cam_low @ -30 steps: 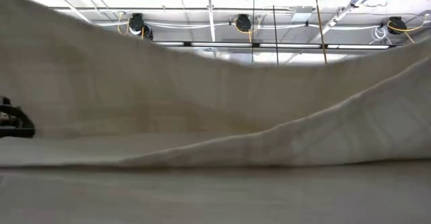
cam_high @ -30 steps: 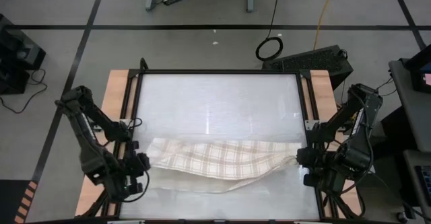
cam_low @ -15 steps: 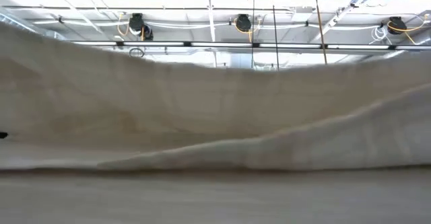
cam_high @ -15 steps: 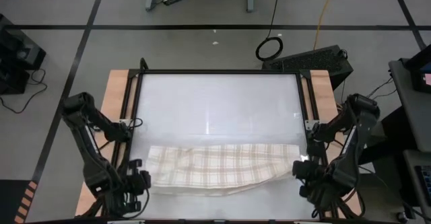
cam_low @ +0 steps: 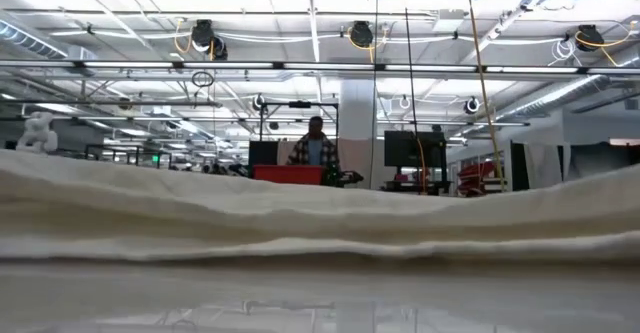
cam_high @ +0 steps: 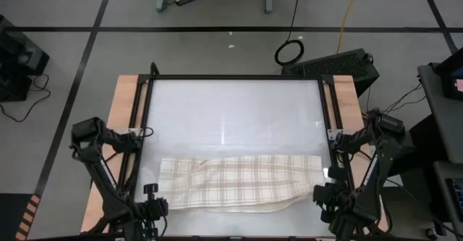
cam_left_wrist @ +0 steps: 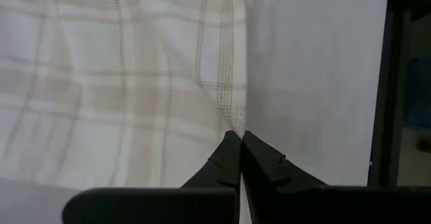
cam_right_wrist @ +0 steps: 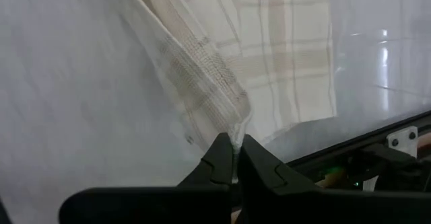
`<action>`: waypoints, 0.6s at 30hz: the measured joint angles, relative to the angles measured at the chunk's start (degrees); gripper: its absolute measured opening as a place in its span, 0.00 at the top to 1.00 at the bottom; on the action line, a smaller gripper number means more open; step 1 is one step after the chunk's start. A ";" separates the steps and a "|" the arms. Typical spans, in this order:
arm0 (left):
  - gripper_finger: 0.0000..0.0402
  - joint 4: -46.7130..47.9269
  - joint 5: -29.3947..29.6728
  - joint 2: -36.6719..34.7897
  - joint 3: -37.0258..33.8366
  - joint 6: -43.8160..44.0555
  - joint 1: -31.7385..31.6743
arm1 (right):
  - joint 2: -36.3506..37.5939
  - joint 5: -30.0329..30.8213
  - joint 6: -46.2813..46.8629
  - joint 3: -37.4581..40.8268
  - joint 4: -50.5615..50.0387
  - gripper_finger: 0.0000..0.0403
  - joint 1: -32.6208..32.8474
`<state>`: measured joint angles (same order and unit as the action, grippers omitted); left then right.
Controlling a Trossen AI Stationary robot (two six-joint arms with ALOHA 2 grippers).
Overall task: Roll towel
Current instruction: Roll the white-brown patterned towel
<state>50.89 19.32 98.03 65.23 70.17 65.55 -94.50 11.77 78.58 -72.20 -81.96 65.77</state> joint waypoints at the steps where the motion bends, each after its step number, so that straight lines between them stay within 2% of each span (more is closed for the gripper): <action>1: 0.98 -0.29 -0.01 0.29 0.00 0.01 0.13 | -0.57 -0.08 0.01 0.00 0.22 1.00 0.18; 9: 0.98 -1.17 -0.20 1.13 0.00 0.00 0.64 | -2.14 -0.37 2.02 0.00 0.75 0.92 0.36; 18: 0.98 -0.27 0.77 1.02 0.00 -1.29 0.58 | -1.68 -5.28 6.02 0.00 0.81 0.74 0.38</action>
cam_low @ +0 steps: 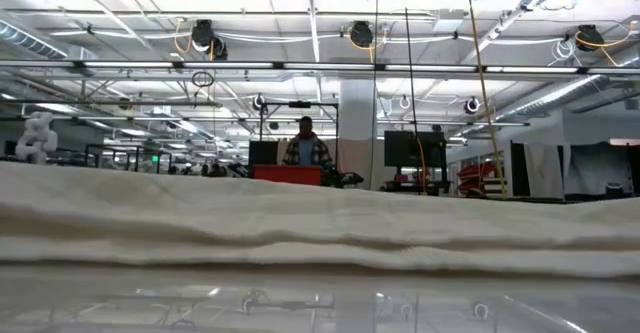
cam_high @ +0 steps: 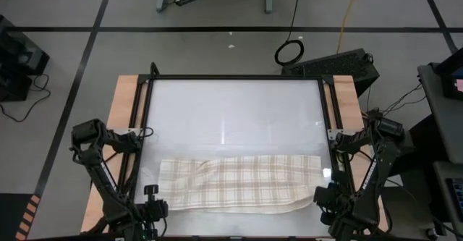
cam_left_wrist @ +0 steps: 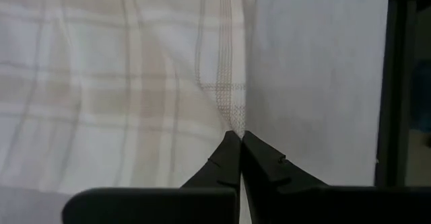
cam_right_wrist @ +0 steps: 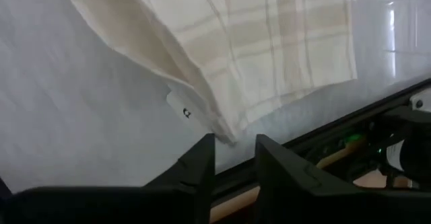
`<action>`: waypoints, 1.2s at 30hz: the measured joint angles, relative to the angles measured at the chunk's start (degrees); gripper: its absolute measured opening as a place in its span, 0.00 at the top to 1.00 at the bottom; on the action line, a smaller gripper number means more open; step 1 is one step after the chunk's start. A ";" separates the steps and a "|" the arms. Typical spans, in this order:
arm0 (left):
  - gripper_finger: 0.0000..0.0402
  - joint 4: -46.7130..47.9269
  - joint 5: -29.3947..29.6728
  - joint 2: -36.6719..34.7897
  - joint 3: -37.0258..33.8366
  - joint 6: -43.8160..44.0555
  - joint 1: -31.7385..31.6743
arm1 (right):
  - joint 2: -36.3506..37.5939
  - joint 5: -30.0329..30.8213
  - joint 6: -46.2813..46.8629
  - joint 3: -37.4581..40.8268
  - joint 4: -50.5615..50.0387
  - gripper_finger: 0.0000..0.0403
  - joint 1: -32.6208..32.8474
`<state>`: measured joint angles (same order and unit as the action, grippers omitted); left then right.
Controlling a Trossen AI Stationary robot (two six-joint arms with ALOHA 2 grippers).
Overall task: Roll towel
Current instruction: Roll the white-brown patterned towel
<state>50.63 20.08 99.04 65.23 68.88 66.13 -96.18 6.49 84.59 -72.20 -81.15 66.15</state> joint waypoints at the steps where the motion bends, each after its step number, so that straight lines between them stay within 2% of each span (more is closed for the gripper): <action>1: 0.98 -0.04 0.80 0.00 0.00 -0.38 0.00 | 0.02 -0.46 0.00 0.00 0.09 0.72 -0.02; 8: 0.98 1.63 2.03 0.13 0.00 -1.72 -0.02 | 0.28 -0.62 -1.31 -0.91 3.30 0.63 -0.02; 14: 0.98 5.87 -0.43 0.13 0.00 -0.21 -0.04 | 0.31 -1.05 -0.84 -2.36 5.09 0.62 0.53; 22: 0.98 5.72 -0.45 0.13 0.00 -0.23 -0.04 | 0.27 -3.65 0.11 -2.36 8.22 0.60 1.17; 27: 0.98 5.09 -0.41 0.13 0.02 -0.21 -0.04 | -3.40 -6.66 -3.94 -2.32 6.08 0.61 2.55; 31: 0.98 4.96 -0.31 0.13 0.02 -0.21 -0.04 | -7.16 -6.08 -6.70 -2.32 5.43 0.62 3.76; 36: 0.98 4.75 -0.26 0.15 0.02 -0.21 -0.04 | -9.93 -0.75 -6.68 -2.29 4.14 0.61 5.30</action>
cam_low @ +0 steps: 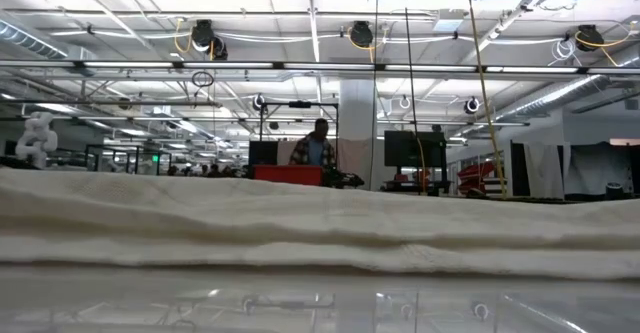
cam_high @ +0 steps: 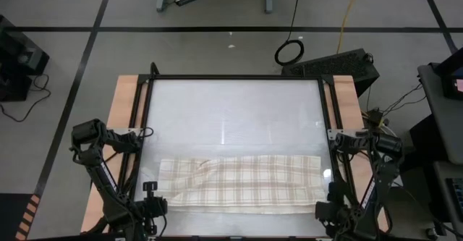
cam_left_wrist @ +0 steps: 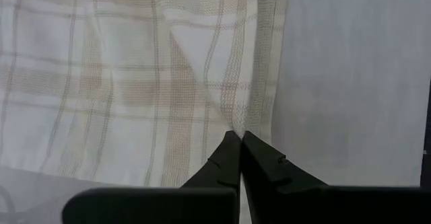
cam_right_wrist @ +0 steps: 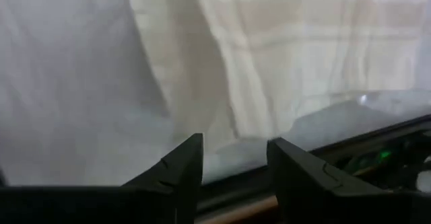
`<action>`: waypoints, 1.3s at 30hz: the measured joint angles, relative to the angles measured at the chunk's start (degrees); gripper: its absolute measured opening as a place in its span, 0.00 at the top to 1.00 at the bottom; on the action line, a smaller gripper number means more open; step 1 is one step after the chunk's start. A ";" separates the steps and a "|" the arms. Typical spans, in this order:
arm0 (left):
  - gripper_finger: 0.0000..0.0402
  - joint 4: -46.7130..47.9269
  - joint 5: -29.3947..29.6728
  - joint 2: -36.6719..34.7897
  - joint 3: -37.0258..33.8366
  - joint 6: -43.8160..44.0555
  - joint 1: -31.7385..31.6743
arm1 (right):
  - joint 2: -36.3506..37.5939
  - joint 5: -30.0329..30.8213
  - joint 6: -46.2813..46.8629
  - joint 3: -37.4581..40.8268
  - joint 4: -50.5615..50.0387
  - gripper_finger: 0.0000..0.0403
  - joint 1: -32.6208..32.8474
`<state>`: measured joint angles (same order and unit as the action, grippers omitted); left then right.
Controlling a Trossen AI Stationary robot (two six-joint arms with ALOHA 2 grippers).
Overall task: Roll towel
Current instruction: Roll the white-brown patterned towel
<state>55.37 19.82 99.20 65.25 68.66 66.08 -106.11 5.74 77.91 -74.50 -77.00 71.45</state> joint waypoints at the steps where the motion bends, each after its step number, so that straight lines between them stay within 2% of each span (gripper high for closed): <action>1: 0.98 -0.01 0.01 0.00 0.00 0.02 0.00 | -0.24 0.48 0.62 0.00 -0.89 0.61 0.36; 6: 0.98 -0.58 0.17 0.00 0.00 0.02 0.00 | -0.42 0.30 2.24 -0.21 -3.60 0.61 1.36; 11: 0.98 -0.68 0.17 0.00 0.00 0.04 0.00 | -0.41 7.74 0.62 -2.42 -4.02 0.61 1.83; 16: 0.98 -0.84 0.17 0.01 0.00 0.05 0.00 | -0.41 8.97 -1.62 -2.54 -3.13 0.65 1.72; 19: 0.98 -0.87 0.19 0.02 0.00 0.07 0.00 | -0.41 7.71 -2.08 -2.54 -3.20 0.74 1.67; 25: 0.98 -0.87 0.19 0.02 0.00 0.07 0.00 | -0.41 4.20 -2.02 -2.54 -2.55 0.97 1.67; 33: 0.98 -0.95 0.19 0.02 0.00 0.16 0.00 | -0.42 -1.17 -2.12 -5.97 -2.38 0.99 1.67; 39: 0.98 -1.00 0.19 0.02 0.00 0.20 0.00 | -0.41 -1.22 -2.10 -6.20 3.98 0.99 1.64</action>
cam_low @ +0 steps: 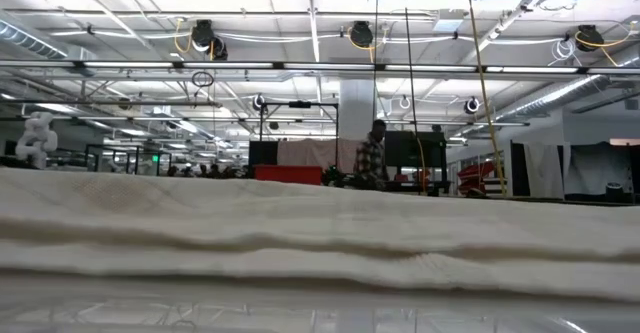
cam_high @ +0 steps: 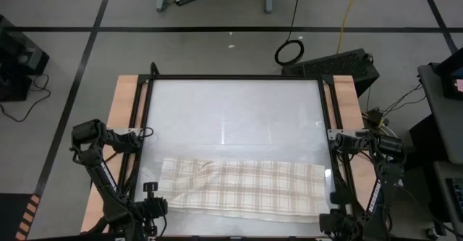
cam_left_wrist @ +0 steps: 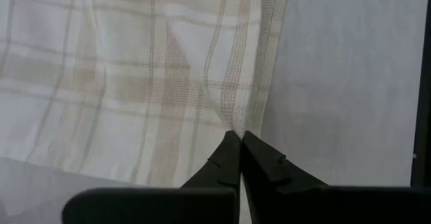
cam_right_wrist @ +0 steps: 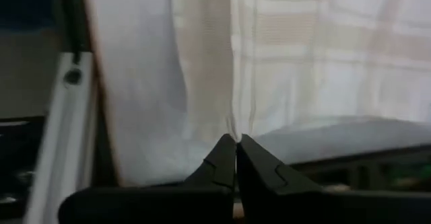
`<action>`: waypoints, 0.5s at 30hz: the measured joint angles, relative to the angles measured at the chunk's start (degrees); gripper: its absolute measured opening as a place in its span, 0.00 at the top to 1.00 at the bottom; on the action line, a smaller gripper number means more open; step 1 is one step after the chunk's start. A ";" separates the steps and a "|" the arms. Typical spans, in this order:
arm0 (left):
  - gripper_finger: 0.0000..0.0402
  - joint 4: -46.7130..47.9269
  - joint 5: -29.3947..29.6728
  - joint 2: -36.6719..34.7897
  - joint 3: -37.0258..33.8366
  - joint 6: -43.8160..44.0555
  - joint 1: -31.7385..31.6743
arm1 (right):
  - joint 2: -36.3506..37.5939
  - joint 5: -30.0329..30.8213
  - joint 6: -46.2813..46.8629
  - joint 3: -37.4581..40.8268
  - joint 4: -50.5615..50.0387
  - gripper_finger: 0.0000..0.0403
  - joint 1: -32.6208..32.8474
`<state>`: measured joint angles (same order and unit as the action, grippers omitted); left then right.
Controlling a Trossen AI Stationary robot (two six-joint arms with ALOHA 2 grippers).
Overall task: Roll towel
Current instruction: Roll the white-brown patterned towel
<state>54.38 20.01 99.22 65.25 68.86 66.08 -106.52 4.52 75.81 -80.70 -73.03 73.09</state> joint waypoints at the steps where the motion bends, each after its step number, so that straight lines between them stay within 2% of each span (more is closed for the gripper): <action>1: 0.98 -0.01 -0.01 0.00 0.00 0.00 0.00 | 0.00 -0.18 0.00 0.66 1.36 1.00 -0.01; 9: 0.98 -1.01 0.00 0.00 0.00 0.28 0.00 | -0.02 -3.19 1.47 2.07 4.67 0.95 -0.01; 15: 0.94 -1.51 0.20 0.00 0.00 3.18 0.00 | 0.24 -14.95 6.23 2.05 3.66 0.85 -0.03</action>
<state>52.86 20.21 99.22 65.25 72.04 66.08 -106.28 -10.42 82.05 -78.65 -69.37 73.06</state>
